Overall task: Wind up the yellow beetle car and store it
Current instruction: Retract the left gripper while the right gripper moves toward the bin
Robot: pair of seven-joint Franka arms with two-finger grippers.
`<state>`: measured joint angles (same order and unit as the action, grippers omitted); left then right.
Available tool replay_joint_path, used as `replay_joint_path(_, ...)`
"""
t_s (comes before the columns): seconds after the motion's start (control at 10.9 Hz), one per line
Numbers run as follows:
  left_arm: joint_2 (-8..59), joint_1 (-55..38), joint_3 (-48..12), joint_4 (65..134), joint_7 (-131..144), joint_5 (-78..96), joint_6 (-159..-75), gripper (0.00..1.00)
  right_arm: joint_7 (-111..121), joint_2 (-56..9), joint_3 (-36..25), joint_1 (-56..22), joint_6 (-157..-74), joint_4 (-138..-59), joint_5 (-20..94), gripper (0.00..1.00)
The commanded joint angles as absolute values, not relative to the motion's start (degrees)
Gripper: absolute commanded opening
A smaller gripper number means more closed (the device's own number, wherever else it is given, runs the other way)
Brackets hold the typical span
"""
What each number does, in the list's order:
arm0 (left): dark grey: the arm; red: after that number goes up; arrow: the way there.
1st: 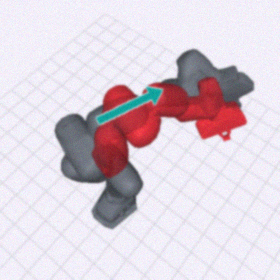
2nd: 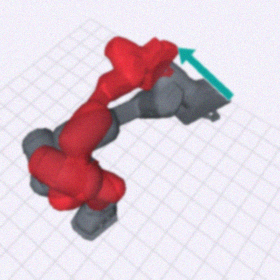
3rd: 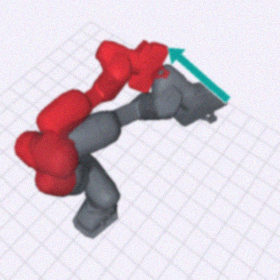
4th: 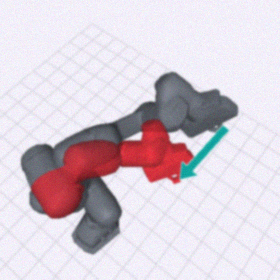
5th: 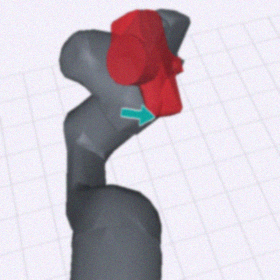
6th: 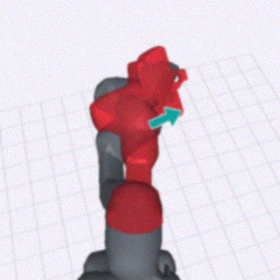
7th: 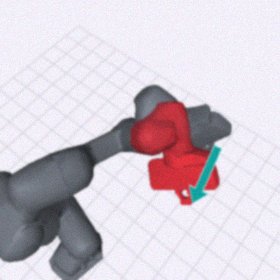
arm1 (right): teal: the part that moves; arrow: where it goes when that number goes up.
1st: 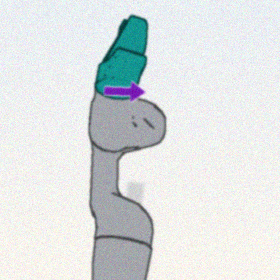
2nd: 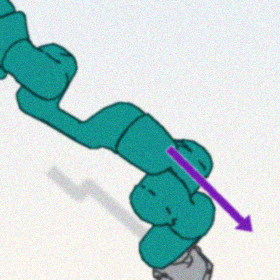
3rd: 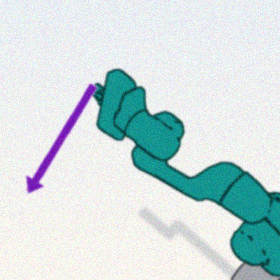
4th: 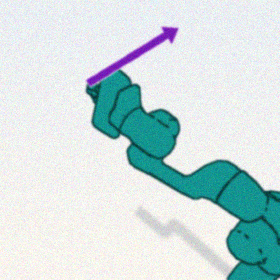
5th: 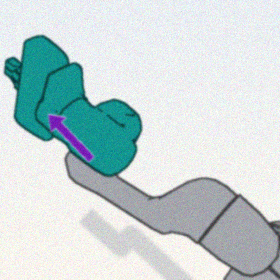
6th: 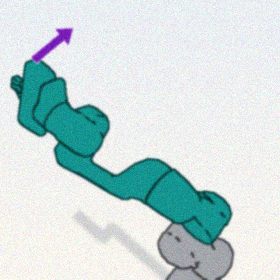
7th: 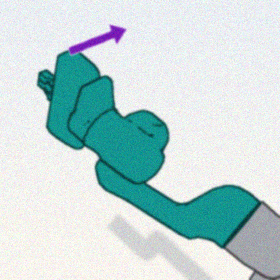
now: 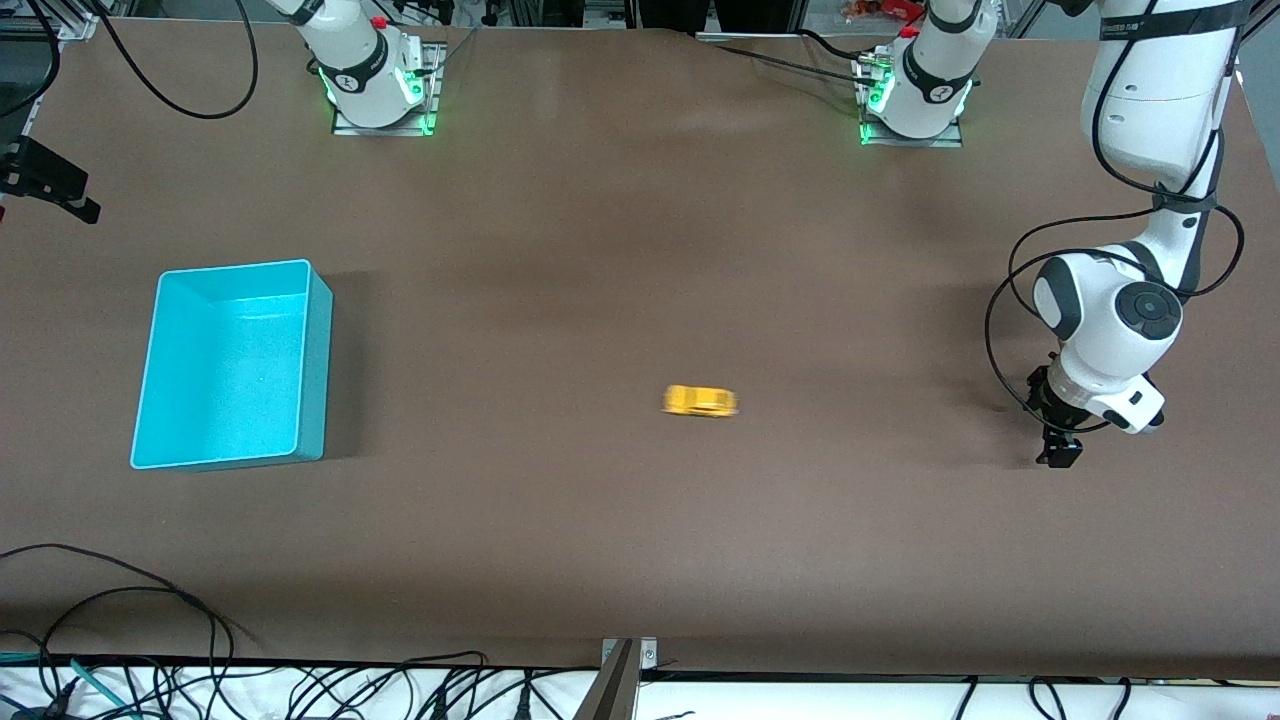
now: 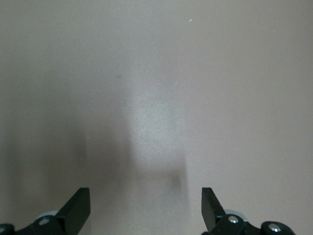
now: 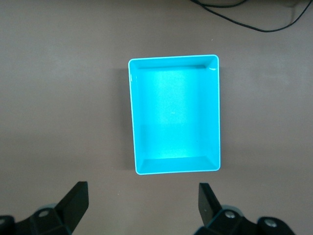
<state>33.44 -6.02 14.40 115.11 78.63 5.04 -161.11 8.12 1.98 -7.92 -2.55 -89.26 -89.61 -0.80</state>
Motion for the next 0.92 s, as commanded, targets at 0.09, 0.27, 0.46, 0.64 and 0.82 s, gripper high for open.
replay_joint_path(0.09,27.96,-6.42,15.03,110.77,68.25,3.96,-145.69,1.0,7.82,1.41,-7.91,-2.64,-87.98,-88.07,-0.79,1.0)
replay_joint_path(0.27,27.33,-6.33,15.99,105.58,61.03,3.96,-135.05,1.0,7.82,1.49,-7.91,-2.64,-87.98,-88.07,-0.88,1.0)
replay_joint_path(0.46,26.72,-6.33,16.0,100.4,56.36,3.96,-126.08,1.0,7.82,1.49,-7.91,-2.64,-87.98,-88.07,-0.88,1.0)
replay_joint_path(0.64,24.27,-6.5,16.0,97.75,49.0,4.48,-118.42,1.0,7.82,1.49,-7.91,-2.64,-87.98,-88.07,-0.88,1.0)
replay_joint_path(0.82,21.63,-6.33,15.91,95.89,39.95,6.49,-114.54,1.0,7.73,1.49,-7.91,-2.64,-87.98,-87.98,-0.79,1.0)
